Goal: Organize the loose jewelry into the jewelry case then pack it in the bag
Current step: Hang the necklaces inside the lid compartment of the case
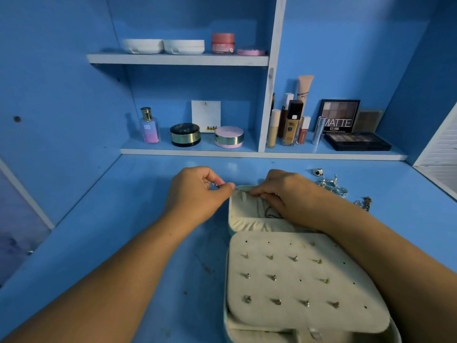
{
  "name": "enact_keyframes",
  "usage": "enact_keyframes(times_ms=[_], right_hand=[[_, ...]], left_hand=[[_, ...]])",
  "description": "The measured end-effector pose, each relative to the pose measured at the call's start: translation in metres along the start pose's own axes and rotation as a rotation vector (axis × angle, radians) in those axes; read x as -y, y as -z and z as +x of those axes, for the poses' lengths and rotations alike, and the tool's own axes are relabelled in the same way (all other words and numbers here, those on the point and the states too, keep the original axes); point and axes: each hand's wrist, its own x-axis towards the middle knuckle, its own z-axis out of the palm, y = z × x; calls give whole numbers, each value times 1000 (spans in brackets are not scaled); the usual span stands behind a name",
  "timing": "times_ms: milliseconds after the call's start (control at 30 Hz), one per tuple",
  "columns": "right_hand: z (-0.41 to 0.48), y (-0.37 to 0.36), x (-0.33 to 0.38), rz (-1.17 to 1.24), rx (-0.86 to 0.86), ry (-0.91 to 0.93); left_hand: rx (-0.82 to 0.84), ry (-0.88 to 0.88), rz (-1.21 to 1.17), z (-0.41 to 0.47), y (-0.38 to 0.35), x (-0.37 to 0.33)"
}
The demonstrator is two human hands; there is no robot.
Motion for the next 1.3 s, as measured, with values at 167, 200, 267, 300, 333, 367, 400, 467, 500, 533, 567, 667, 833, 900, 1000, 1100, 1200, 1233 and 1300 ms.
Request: enact_keyframes(times_ms=[167, 200, 267, 300, 333, 367, 400, 467, 500, 533, 567, 667, 833, 900, 1000, 1100, 1200, 1233, 1300], right_hand=[[-1, 0, 3, -7, 25, -13], [-1, 1, 4, -10, 35, -14], [-2, 2, 6, -7, 58, -26], [-2, 3, 7, 1, 67, -31], [-3, 4, 7, 11, 72, -34], [-3, 5, 7, 20, 73, -37], [-4, 6, 7, 28, 76, -41], [-7, 8, 8, 29, 87, -43], [-8, 9, 9, 22, 94, -40], [-9, 9, 10, 17, 100, -33], [-10, 10, 12, 19, 102, -26], [-13, 9, 15, 46, 41, 0], [-16, 11, 14, 157, -98, 34], [-17, 13, 15, 197, -117, 15], [-18, 15, 19, 220, -104, 3], [-19, 15, 21, 257, -78, -17], [-20, 17, 23, 342, -59, -42], [-20, 17, 23, 381, -37, -50], [-20, 16, 22, 461, 10, -65]], left_hand=[[24, -10, 8, -2, 2, -3], [32, -16, 8, -2, 2, -3], [47, -18, 4, -3, 4, -4], [62, -17, 5, -3, 5, -4], [80, -20, 10, -4, 6, -4], [97, -30, 21, -4, 8, -4], [109, -41, 33, -4, 9, -5], [130, -64, 54, -4, 12, -6], [143, -75, 70, -3, 14, -7], [156, -83, 92, -3, 16, -8], [169, -91, 113, -3, 18, -9], [215, -132, 148, -3, 23, -10], [247, -185, 151, -1, 29, -11], [248, -183, 128, 1, 32, -11], [248, -162, 106, 4, 37, -9], [254, -158, 120, 6, 42, -8], [272, -161, 124, 7, 45, -9], [284, -162, 122, 7, 45, -10], [312, -149, 94, 6, 46, -10]])
